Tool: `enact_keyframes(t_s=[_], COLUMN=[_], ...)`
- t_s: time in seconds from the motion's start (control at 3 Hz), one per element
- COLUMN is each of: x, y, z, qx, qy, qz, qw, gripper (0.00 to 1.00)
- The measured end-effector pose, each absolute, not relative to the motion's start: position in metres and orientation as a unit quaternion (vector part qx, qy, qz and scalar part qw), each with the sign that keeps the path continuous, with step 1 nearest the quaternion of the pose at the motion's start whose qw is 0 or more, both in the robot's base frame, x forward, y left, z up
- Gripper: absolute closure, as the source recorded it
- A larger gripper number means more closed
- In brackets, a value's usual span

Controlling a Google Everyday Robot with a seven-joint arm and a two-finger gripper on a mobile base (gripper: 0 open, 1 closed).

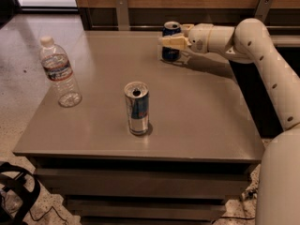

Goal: Pick pepsi can

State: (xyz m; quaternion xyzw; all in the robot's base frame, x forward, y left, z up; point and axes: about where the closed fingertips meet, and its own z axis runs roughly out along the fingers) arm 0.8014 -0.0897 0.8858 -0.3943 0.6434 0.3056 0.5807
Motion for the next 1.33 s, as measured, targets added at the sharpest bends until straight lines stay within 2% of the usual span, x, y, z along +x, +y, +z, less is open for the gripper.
enact_keyframes(t_s=[0.67, 1.0, 1.33], x=[0.8018, 0.8019, 0.8019], y=[-0.0823, -0.0786, -0.0782], z=[0.8843, 0.8836, 0.8836], qx=[-0.397, -0.398, -0.398], qy=[0.642, 0.641, 0.641], qz=[0.309, 0.311, 0.312], qw=[0.579, 0.578, 0.578], gripper=[0.87, 1.00, 1.00])
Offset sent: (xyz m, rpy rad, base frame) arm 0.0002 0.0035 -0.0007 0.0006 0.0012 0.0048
